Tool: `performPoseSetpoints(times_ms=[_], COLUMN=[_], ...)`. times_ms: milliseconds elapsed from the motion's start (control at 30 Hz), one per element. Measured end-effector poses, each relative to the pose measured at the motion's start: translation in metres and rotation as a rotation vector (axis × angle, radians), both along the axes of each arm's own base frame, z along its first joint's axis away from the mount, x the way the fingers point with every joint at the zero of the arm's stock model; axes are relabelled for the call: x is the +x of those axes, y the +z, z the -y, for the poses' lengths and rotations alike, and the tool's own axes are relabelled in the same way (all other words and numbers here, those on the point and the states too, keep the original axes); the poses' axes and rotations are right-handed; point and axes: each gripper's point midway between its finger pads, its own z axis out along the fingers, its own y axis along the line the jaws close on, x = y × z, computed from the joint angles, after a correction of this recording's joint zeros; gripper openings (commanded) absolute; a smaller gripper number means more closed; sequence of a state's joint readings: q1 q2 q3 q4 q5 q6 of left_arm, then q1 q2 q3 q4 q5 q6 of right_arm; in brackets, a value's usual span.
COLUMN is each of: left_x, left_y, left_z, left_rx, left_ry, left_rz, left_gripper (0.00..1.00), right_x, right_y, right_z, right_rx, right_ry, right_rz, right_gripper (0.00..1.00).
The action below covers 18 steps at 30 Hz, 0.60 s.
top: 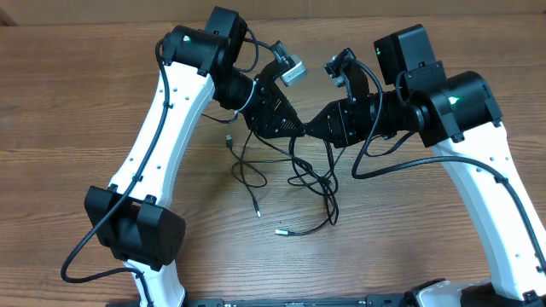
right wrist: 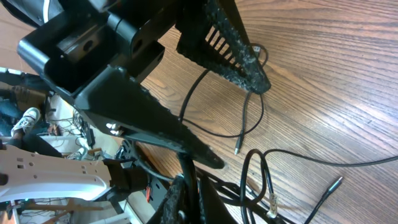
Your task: Untangle cables
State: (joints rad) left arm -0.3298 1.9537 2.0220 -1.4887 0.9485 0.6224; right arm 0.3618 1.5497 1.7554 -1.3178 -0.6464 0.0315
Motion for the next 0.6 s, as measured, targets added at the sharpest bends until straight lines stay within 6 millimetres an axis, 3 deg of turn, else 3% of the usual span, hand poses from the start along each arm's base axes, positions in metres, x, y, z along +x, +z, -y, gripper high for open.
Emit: performPoseSetpoints(times_ms=[367, 600], left_x=[0.023, 0.018], left_y=[0.016, 0.017], left_z=[-0.029, -0.018], left_rx=[-0.109, -0.116], left_ry=[0.093, 0.060], left_rz=[-0.025, -0.011], left_gripper=[0.76, 0.72], right_x=[0.005, 0.007], right_y=[-0.005, -0.003], right_z=[0.006, 0.005], right_rx=[-0.043, -0.036], right_ry=[-0.025, -0.033], right_rz=[0.016, 0.020], right_gripper=[0.04, 0.04])
